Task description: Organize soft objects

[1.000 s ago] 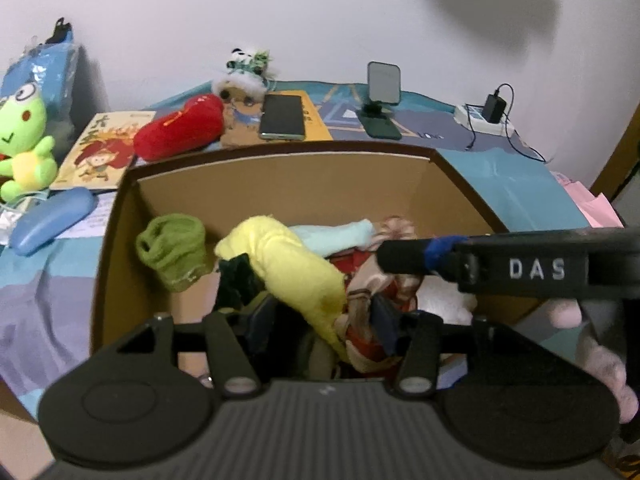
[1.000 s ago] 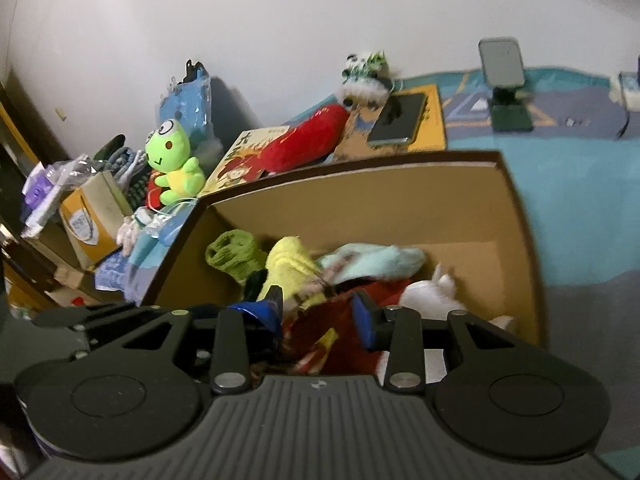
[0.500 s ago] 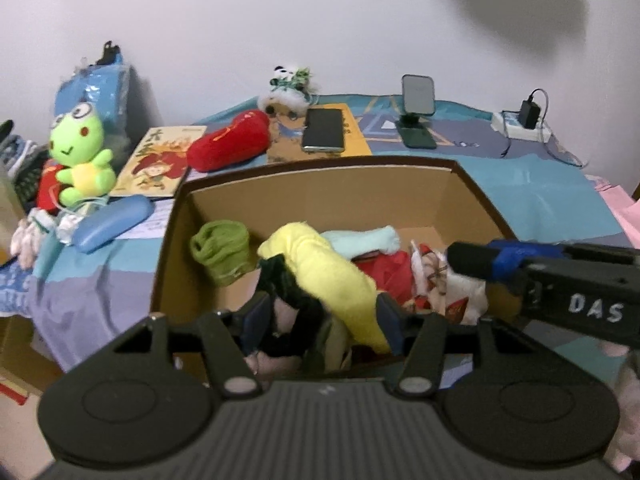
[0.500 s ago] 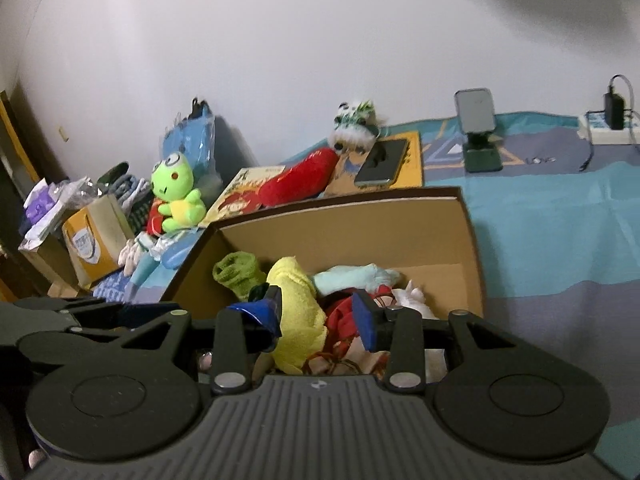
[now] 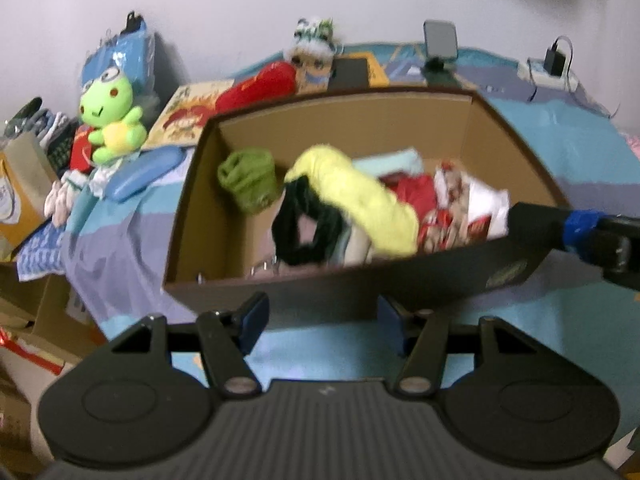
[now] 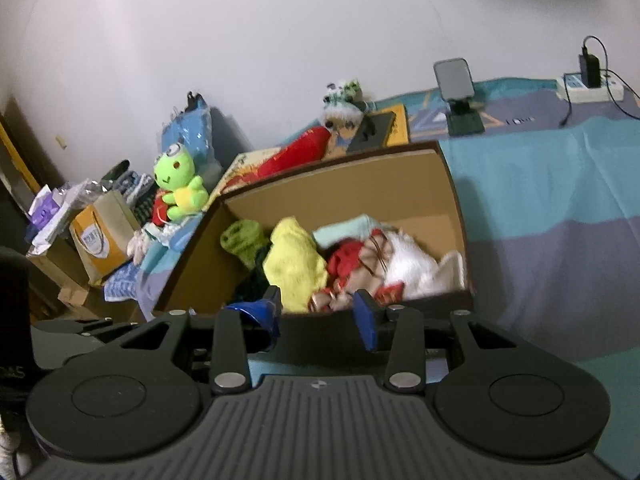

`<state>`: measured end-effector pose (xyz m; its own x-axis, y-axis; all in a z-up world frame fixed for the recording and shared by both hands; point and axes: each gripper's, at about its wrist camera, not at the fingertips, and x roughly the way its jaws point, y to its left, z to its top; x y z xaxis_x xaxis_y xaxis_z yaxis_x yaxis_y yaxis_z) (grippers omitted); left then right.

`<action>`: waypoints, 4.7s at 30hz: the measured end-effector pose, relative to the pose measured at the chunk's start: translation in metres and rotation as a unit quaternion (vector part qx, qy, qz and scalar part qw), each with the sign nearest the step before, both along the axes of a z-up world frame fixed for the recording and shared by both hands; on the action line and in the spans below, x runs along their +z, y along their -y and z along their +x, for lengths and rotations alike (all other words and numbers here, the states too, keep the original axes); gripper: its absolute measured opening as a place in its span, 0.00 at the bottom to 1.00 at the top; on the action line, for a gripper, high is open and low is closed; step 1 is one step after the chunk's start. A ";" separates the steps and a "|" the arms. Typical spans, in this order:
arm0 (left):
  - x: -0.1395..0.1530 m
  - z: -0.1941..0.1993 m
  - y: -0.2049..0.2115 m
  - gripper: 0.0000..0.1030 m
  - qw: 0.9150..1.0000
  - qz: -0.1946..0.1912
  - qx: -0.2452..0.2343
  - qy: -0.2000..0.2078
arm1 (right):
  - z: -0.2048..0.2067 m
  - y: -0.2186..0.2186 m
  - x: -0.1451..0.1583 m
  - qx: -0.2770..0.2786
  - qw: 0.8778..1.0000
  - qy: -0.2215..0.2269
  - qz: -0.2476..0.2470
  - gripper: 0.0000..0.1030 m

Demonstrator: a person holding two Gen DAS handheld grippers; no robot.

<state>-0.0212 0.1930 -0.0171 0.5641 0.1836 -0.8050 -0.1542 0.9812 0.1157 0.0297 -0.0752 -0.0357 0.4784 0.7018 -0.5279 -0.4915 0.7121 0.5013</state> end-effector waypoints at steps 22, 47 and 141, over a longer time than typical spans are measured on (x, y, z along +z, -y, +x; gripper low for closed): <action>-0.036 -0.004 0.007 0.58 0.995 -0.028 0.003 -0.094 | -0.015 -0.003 -0.022 0.009 0.992 -0.082 -0.096 0.23; -0.001 0.046 0.125 0.58 0.971 -0.048 -0.210 -0.100 | -0.002 0.104 -0.010 -0.162 0.966 -0.132 -0.151 0.24; -0.051 0.146 -0.053 0.59 0.999 -0.020 0.040 0.009 | 0.116 -0.081 -0.047 -0.034 0.990 -0.016 -0.136 0.23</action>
<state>0.1248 0.2456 -0.0678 0.5635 0.1965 -0.8024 -0.2345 0.9694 0.0727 0.1455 0.0060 -0.0829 0.5007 0.4987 -0.7076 -0.4245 0.8538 0.3013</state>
